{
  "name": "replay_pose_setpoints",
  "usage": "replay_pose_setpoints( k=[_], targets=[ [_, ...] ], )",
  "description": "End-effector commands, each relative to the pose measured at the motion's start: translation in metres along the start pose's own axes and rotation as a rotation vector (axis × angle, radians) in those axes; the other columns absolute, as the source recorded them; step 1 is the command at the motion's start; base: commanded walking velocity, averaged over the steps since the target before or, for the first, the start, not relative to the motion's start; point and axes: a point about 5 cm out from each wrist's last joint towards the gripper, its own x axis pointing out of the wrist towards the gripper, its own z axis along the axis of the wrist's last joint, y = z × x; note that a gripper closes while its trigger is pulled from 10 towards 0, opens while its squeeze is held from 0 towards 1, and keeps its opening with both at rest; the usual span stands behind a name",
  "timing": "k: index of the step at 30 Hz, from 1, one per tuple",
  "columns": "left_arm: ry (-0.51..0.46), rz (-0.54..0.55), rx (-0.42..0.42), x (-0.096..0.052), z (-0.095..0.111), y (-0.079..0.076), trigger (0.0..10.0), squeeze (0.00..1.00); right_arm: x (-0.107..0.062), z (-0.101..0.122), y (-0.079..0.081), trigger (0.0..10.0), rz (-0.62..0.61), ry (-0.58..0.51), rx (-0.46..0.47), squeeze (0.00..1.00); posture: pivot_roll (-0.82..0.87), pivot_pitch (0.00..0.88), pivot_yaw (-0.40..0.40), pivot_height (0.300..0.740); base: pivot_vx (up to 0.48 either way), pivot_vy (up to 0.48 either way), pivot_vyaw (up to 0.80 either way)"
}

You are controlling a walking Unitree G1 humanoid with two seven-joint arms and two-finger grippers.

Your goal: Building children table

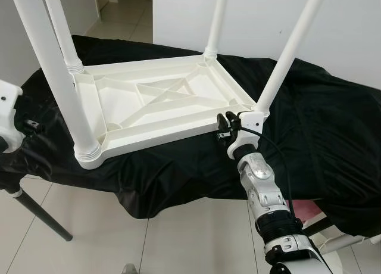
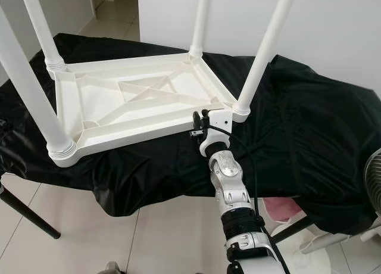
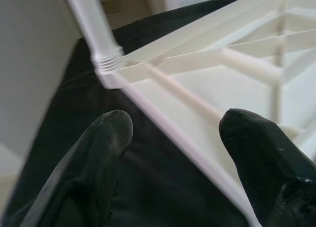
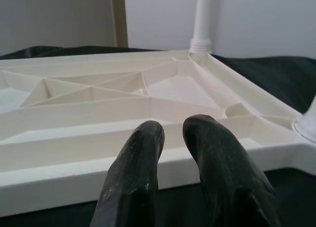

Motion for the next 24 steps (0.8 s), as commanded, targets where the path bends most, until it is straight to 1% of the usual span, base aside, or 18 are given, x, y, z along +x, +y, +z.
replay_pose_setpoints(
  k=[1, 2, 3, 5, 8, 9, 11, 12, 14, 15, 16, 17, 18, 19, 20, 21, 23, 24],
  targets=[
    [-0.013, -0.019, 0.009, 0.008, 0.001, -0.007, 10.0, 0.0, -0.003, -0.009, -0.006, 10.0, -0.034, 0.049, 0.002, 0.0, 0.08, 0.049, -0.071, 0.74, 0.0, 0.0, 0.0],
    [-0.013, -0.019, 0.009, 0.008, 0.001, -0.007, 10.0, 0.0, -0.003, -0.009, -0.006, 10.0, -0.034, 0.049, 0.002, 0.0, 0.08, 0.049, -0.071, 0.74, 0.0, 0.0, 0.0],
    [-0.026, -0.023, -0.011, 0.013, 0.002, -0.011, 10.0, 0.0, -0.003, -0.011, -0.006, 10.0, -0.045, 0.057, 0.004, 0.0, 0.08, 0.052, -0.073, 0.74, 0.0, 0.0, 0.0],
    [-0.026, -0.023, -0.011, 0.013, 0.002, -0.011, 10.0, 0.0, -0.003, -0.011, -0.006, 10.0, -0.045, 0.057, 0.004, 0.0, 0.08, 0.052, -0.073, 0.74, 0.0, 0.0, 0.0],
    [-0.049, -0.121, -0.043, 0.034, -0.001, -0.04, 10.0, 0.0, -0.001, -0.018, -0.013, 10.0, -0.103, 0.106, 0.022, 0.0, 0.07, 0.056, -0.073, 0.74, 0.0, 0.0, 0.0],
    [-0.049, -0.121, -0.043, 0.034, -0.001, -0.04, 10.0, 0.0, -0.001, -0.018, -0.013, 10.0, -0.103, 0.106, 0.022, 0.0, 0.07, 0.056, -0.073, 0.74, 0.0, 0.0, 0.0],
    [-0.055, -0.192, -0.048, 0.04, -0.003, -0.06, 10.0, 0.0, 0.001, -0.02, -0.018, 10.0, -0.137, 0.128, 0.022, 0.0, 0.07, 0.059, -0.074, 0.74, 0.0, 0.0, 0.0],
    [-0.055, -0.192, -0.048, 0.04, -0.003, -0.06, 10.0, 0.0, 0.001, -0.02, -0.018, 10.0, -0.137, 0.128, 0.022, 0.0, 0.07, 0.059, -0.074, 0.74, 0.0, 0.0, 0.0],
    [-0.067, -0.266, -0.025, 0.044, -0.004, -0.084, 10.0, 0.0, 0.002, -0.023, -0.024, 10.0, -0.18, 0.153, 0.015, 0.0, 0.07, 0.063, -0.076, 0.74, 0.0, 0.0, 0.0],
    [-0.067, -0.266, -0.025, 0.044, -0.004, -0.084, 10.0, 0.0, 0.002, -0.023, -0.024, 10.0, -0.18, 0.153, 0.015, 0.0, 0.07, 0.063, -0.076, 0.74, 0.0, 0.0, 0.0],
    [-0.078, -0.285, -0.032, 0.047, -0.004, -0.094, 10.0, 0.0, 0.002, -0.024, -0.027, 10.0, -0.207, 0.166, 0.008, 0.0, 0.07, 0.069, -0.081, 0.74, 0.0, 0.0, 0.0],
    [-0.078, -0.285, -0.032, 0.047, -0.004, -0.094, 10.0, 0.0, 0.002, -0.024, -0.027, 10.0, -0.207, 0.166, 0.008, 0.0, 0.07, 0.069, -0.081, 0.74, 0.0, 0.0, 0.0],
    [-0.087, -0.299, -0.054, 0.049, -0.003, -0.101, 10.0, 0.0, 0.002, -0.025, -0.03, 10.0, -0.226, 0.177, 0.003, 0.0, 0.08, 0.069, -0.083, 0.74, 0.0, 0.0, 0.0],
    [-0.102, -0.334, -0.062, 0.052, 0.0, -0.112, 10.0, 0.0, 0.001, -0.027, -0.032, 10.0, -0.241, 0.188, 0.003, 0.0, 0.08, 0.072, -0.084, 0.74, 0.0, 0.0, 0.0],
    [-0.102, -0.334, -0.062, 0.052, 0.0, -0.112, 10.0, 0.0, 0.001, -0.027, -0.032, 10.0, -0.241, 0.188, 0.003, 0.0, 0.08, 0.072, -0.084, 0.74, 0.0, 0.0, 0.0],
    [-0.115, -0.367, -0.08, 0.055, 0.002, -0.124, 10.0, 0.0, 0.001, -0.028, -0.034, 10.0, -0.249, 0.195, 0.004, 0.0, 0.08, 0.072, -0.084, 0.74, 0.0, 0.0, 0.0],
    [-0.115, -0.367, -0.08, 0.055, 0.002, -0.124, 10.0, 0.0, 0.001, -0.028, -0.034, 10.0, -0.249, 0.195, 0.004, 0.0, 0.08, 0.072, -0.084, 0.74, 0.0, 0.0, 0.0],
    [-0.131, -0.414, -0.079, 0.056, 0.006, -0.138, 10.0, 0.0, 0.001, -0.029, -0.035, 10.0, -0.252, 0.203, 0.012, 0.0, 0.07, 0.078, -0.083, 0.74, 0.0, 0.0, 0.0]
  ],
)
